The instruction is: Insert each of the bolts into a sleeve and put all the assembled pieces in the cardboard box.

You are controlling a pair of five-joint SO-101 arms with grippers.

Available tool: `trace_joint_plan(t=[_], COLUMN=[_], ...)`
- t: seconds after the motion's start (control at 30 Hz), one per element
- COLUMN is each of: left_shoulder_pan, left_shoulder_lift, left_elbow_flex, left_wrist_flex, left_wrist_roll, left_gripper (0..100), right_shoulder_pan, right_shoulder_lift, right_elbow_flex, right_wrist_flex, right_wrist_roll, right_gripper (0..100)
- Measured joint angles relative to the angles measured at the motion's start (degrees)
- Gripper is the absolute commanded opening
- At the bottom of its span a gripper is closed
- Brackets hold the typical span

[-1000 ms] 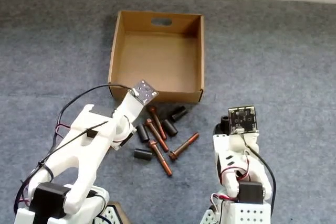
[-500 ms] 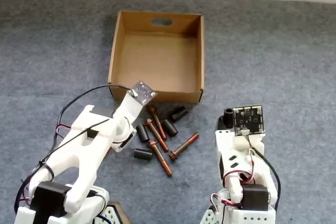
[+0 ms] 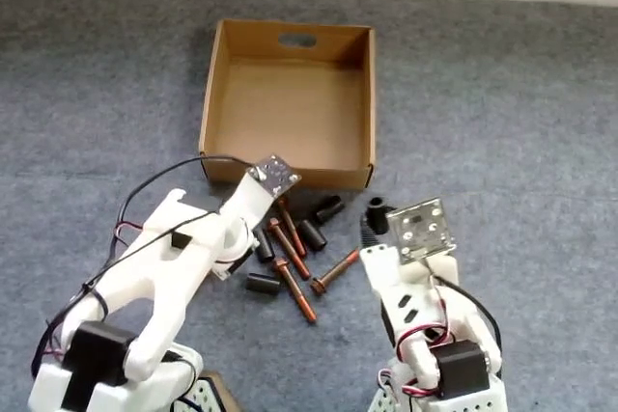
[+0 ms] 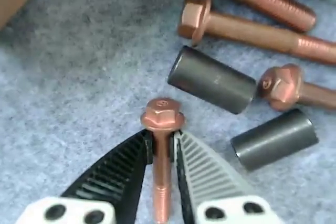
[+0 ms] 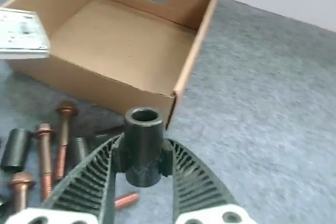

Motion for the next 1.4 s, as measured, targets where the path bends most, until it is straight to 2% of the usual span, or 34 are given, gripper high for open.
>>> trace_joint_plan(t=[0.13, 0.3, 0.5, 0.83, 0.97, 1.2, 1.4], left_shoulder_pan=[-1.0, -3.6, -4.6, -4.5, -4.5, -4.5, -1.2], left_shoulder_lift=[0.6, 0.6, -0.5, -21.5, -27.8, -36.8, -40.0], left_elbow_flex=[-3.3, -13.0, -19.3, -19.3, -17.1, -13.7, -9.5], left_wrist_flex=[2.6, 11.0, 17.0, 17.4, 14.7, 2.7, -9.7], left_wrist_roll=[0.2, 1.4, 5.8, 10.6, 11.6, 27.0, 29.1], left_gripper=[1, 1, 1, 1, 1, 1, 1], right_shoulder_pan=[-0.8, -1.1, -1.1, -1.1, -1.1, -1.1, -1.1], right_shoulder_lift=[0.0, 0.0, 0.0, 0.0, 0.0, 0.0, 0.0], right_elbow_flex=[0.0, 2.5, 3.2, 5.3, 6.1, 6.2, 6.2], right_wrist_flex=[-4.6, -10.4, -11.4, -11.4, -13.0, -13.4, -17.0], right_wrist_roll=[-0.6, -9.8, -11.5, -11.5, -11.5, -11.5, -11.5], right_gripper=[0.5, 0.5, 0.5, 0.5, 0.5, 0.6, 0.6])
